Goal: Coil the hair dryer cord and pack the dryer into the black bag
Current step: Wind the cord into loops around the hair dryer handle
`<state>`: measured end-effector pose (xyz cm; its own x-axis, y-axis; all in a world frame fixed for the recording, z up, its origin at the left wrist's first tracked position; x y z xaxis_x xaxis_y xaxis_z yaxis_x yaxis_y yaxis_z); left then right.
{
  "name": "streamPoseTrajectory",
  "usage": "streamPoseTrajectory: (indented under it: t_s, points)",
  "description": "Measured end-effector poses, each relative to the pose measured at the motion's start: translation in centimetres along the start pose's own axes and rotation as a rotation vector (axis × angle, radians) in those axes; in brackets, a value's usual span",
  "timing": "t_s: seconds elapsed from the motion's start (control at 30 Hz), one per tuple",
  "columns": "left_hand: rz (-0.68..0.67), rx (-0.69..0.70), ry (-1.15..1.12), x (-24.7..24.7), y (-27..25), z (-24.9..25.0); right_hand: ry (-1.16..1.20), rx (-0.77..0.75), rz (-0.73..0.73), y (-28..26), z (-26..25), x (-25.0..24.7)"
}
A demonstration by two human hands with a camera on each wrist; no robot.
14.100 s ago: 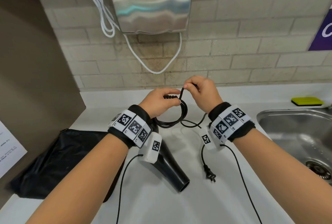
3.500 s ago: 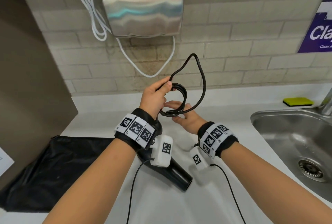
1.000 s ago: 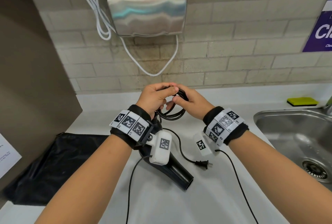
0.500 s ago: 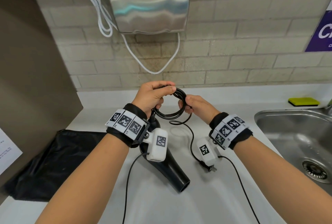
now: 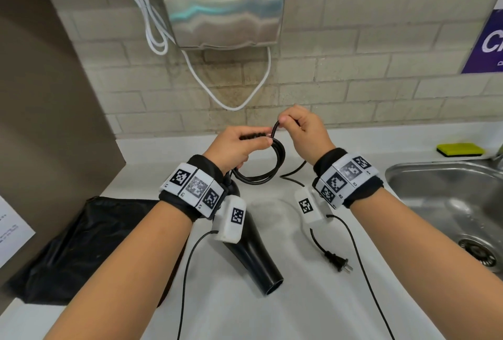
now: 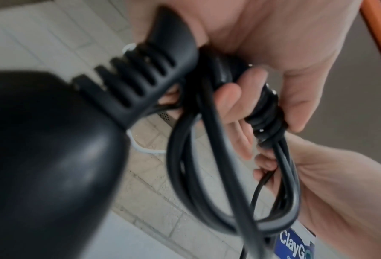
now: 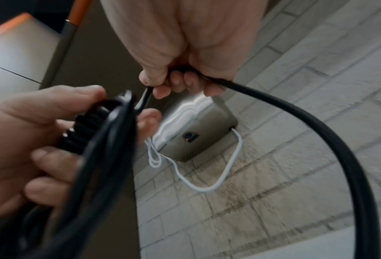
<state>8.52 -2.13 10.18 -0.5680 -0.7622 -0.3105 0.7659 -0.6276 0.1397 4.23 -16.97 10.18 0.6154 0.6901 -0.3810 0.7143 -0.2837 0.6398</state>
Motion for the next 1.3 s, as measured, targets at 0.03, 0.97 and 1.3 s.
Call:
streamPoseTrajectory:
  t_s: [0.03,0.97,1.3]
  points:
    - [-0.019,0.000,0.033,0.1,0.0,0.1,-0.012,-0.041,0.010,0.0,-0.5,0.1]
    - [0.159,0.038,-0.032,2.0,1.0,0.2,-0.973,0.792,-1.112,-14.0,14.4,0.4]
    - [0.170,0.033,-0.065,1.8,0.9,0.3,-1.025,0.603,-1.150,-15.8,12.5,1.7]
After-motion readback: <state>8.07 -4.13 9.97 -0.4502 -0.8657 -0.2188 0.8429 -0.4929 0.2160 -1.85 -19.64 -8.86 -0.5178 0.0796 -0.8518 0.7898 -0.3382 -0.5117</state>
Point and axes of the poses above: each hand's wrist, its own y-axis towards the middle knuckle, its own x-axis out of the palm, z = x × y, the point moved 3 cm from there along y, towards the middle knuckle, and after that the axes turned 1 degree about z, right-handed, at the moved point
